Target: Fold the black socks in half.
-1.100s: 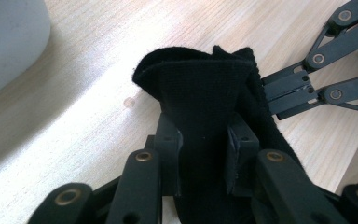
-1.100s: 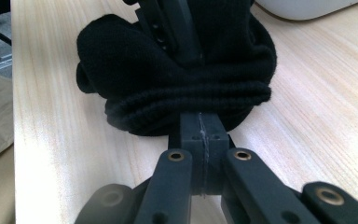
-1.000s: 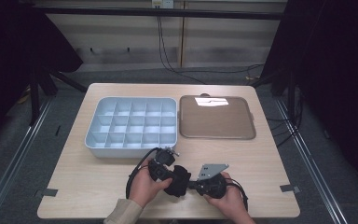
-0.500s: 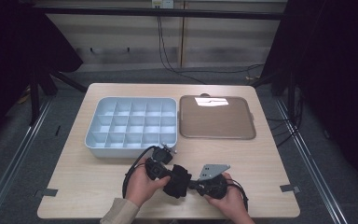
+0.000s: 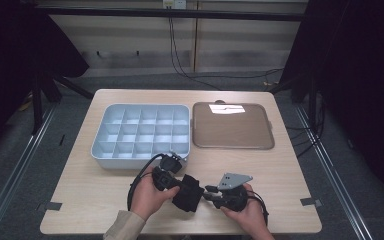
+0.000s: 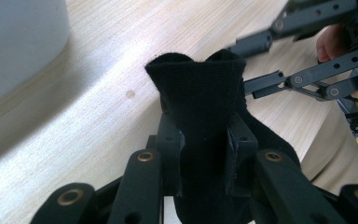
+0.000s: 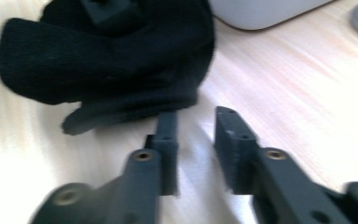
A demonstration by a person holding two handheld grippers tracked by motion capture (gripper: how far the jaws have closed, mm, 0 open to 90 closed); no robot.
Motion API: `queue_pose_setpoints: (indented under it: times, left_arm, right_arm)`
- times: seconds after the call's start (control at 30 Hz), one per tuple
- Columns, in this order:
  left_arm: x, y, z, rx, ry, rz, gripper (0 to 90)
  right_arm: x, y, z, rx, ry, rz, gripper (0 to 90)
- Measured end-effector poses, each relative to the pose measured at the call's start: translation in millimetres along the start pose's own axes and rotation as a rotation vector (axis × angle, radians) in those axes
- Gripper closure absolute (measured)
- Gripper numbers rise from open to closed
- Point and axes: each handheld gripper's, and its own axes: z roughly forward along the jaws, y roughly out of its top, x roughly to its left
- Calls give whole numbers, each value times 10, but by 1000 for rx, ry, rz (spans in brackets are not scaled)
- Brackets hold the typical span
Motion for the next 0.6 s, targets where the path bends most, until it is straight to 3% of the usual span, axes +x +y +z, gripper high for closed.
queue_pose_setpoints:
  times: [0.13,0.37,0.6]
  left_arm:
    - [22,-8,-46,6,3,10,722]
    - [53,-35,-90,-2,5,-7,722]
    - [81,-54,-167,-11,14,-16,721]
  right_arm:
    - [-18,7,-11,-1,-34,10,575]
    - [-80,-14,-12,11,-62,70,401]
    - [-96,-8,12,34,-90,65,280]
